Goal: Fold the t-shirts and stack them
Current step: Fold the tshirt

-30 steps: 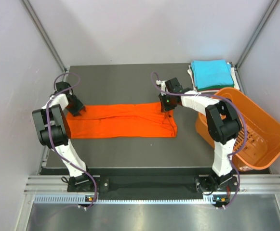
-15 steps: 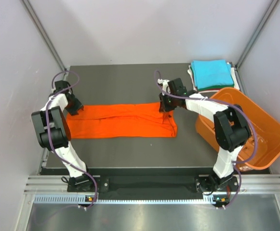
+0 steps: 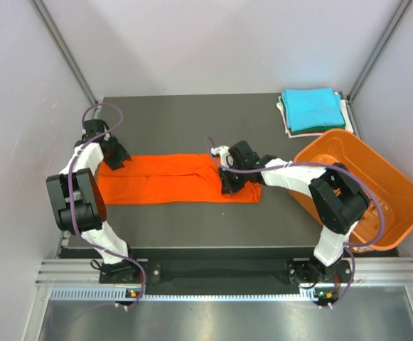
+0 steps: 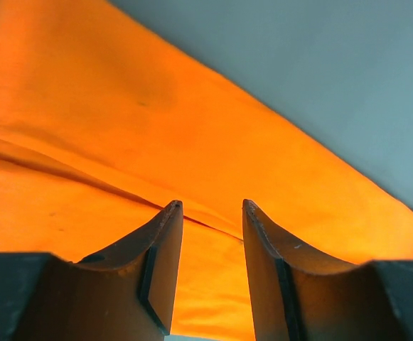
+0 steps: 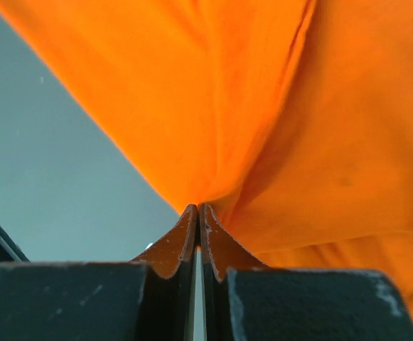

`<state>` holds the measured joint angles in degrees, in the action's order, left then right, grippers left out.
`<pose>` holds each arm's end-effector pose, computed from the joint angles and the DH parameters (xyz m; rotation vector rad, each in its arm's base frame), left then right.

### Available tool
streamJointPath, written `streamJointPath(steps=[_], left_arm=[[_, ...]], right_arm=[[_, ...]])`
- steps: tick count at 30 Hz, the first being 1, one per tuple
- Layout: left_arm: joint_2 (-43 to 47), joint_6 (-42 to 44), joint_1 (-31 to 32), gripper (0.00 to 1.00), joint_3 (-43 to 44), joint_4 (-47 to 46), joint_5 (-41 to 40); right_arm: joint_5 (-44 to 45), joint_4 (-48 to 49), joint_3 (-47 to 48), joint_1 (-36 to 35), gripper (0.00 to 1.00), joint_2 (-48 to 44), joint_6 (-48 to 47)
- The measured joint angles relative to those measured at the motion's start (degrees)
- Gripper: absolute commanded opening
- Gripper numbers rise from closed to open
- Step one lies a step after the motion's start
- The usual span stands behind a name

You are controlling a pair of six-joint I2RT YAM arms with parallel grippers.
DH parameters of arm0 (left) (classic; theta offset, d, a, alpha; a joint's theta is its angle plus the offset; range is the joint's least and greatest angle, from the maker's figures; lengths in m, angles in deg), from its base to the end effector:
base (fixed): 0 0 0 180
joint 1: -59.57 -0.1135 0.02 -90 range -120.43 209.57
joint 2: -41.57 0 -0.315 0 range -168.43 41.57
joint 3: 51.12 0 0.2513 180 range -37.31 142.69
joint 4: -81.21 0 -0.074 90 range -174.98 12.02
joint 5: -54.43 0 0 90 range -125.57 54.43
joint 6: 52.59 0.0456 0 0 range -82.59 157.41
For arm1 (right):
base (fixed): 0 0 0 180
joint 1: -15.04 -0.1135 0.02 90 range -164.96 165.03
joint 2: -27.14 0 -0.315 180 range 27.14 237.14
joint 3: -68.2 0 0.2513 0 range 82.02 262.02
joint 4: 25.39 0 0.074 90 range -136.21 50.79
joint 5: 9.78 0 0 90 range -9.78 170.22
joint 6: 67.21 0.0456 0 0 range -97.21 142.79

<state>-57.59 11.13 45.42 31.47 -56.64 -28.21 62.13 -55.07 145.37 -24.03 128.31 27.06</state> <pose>0.3630 0.0855 0.2509 -0.8550 2.4576 -0.2434 0.2862 0.2506 0.2258 -0.9002 2.4221 0.6943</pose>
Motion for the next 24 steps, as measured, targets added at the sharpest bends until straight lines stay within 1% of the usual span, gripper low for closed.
streamJointPath(steps=[2,3,5,6,8,13,15,16,19,24], left_arm=[[1.3,-0.5,0.3,0.45,-0.9,-0.7,1.5],[1.9,-0.8,0.4,0.45,-1.6,-1.0,2.2],[2.3,-1.3,0.7,0.45,-3.0,-1.6,3.6],[2.3,-1.5,0.7,0.45,-3.4,-1.7,4.1],[2.1,-2.0,0.8,0.44,-4.4,-1.8,5.4],[2.1,-3.0,1.2,0.45,-6.1,-4.0,8.8],[2.1,-3.5,1.6,0.44,-6.4,-4.6,9.7],[2.1,-3.6,1.9,0.44,-6.4,-4.8,9.9],[2.1,-3.9,2.3,0.44,-6.6,-5.6,10.8],[2.1,-3.9,2.4,0.44,-7.9,-6.1,10.8]], right_arm=[[0.0,0.3,-1.7,-1.3,0.0,-0.3,-0.3],[0.2,0.3,-2.4,-1.6,0.08,-0.4,-0.5],[0.8,0.2,-3.7,-1.8,0.17,-0.6,-0.7],[1.2,0.1,-4.1,-1.8,0.24,-0.8,-1.0],[2.4,-0.1,-4.5,-1.8,0.29,-1.6,-1.1],[4.0,0.0,-3.4,-1.8,0.33,-4.2,-1.3],[4.5,0.1,-1.4,-1.8,0.39,-4.1,-1.3],[4.7,0.2,-0.2,-1.8,0.4,-3.9,-1.4],[5.5,1.0,4.6,-1.8,0.44,-1.3,-1.9],[7.0,2.6,11.5,-1.8,0.52,5.9,-3.5]])
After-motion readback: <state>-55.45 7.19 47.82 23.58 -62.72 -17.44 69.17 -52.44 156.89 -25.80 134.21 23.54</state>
